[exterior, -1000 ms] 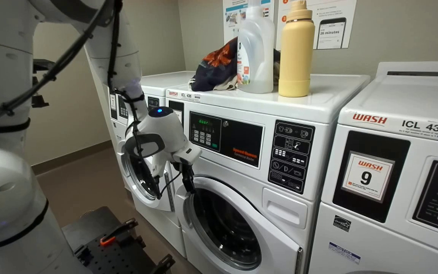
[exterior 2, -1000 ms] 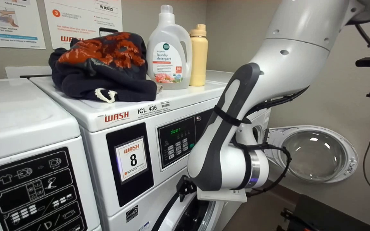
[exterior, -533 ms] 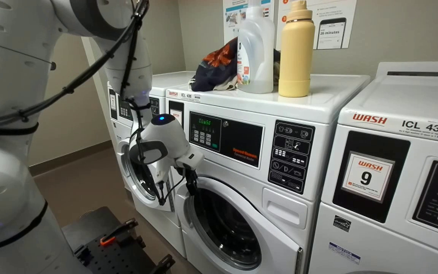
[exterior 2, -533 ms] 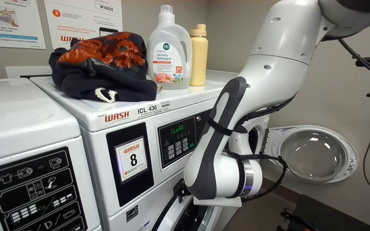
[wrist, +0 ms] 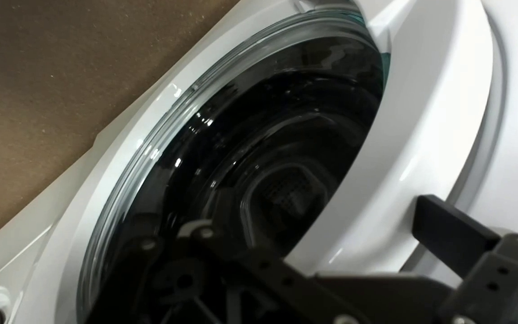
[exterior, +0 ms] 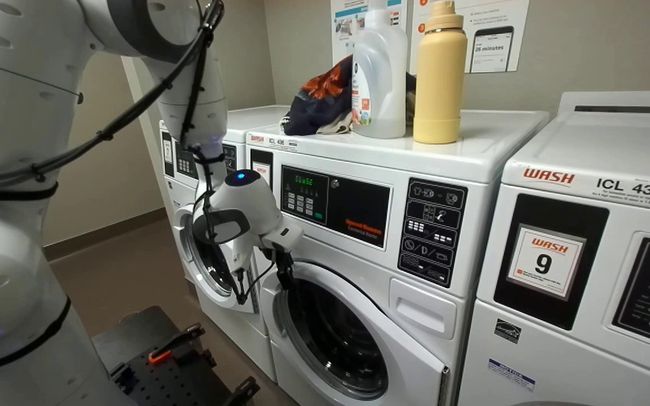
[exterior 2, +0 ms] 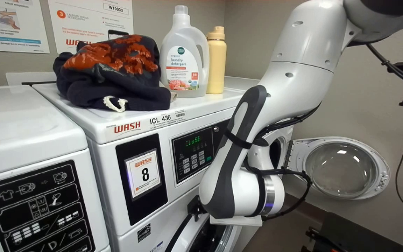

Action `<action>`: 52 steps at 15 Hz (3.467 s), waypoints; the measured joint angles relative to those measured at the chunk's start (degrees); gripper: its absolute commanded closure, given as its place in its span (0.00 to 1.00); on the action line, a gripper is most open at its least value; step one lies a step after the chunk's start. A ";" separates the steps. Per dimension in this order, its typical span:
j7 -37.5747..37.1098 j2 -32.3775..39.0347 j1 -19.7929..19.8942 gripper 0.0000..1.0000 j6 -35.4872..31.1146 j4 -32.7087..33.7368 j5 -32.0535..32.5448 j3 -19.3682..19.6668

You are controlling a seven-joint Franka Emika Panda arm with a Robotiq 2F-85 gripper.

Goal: Open the middle washing machine door

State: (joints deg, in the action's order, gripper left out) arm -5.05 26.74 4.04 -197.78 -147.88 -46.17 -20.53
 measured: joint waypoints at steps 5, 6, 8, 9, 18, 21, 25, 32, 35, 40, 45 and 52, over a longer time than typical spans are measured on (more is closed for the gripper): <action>0.38 -0.17 -1.85 0.00 1.17 -0.99 -0.59 1.32; -0.17 -0.45 -3.50 0.00 2.13 -1.54 0.38 2.96; -2.15 -1.55 -7.87 0.00 4.71 -3.06 2.80 7.33; -2.90 -2.33 -10.01 0.00 5.65 -4.04 3.70 9.36; -3.02 -8.97 -39.39 0.00 18.87 -11.53 3.27 36.79; -3.54 -8.94 -48.05 0.00 23.74 -11.20 5.83 46.12; -6.97 -8.95 -57.62 0.00 31.24 -11.02 11.74 57.47; -12.28 -9.00 -69.04 0.00 42.18 -10.97 22.54 75.89; -12.34 -8.98 -71.52 0.00 45.41 -10.98 25.79 82.89; -12.34 -8.89 -75.31 0.00 51.62 -11.00 29.25 91.09; -12.34 -8.46 -79.13 0.00 56.28 -10.93 31.40 96.77; -12.34 -7.37 -85.35 0.00 59.28 -10.87 32.28 103.37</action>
State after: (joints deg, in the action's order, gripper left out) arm -17.38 19.37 -81.31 -138.50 -158.75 -13.89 82.84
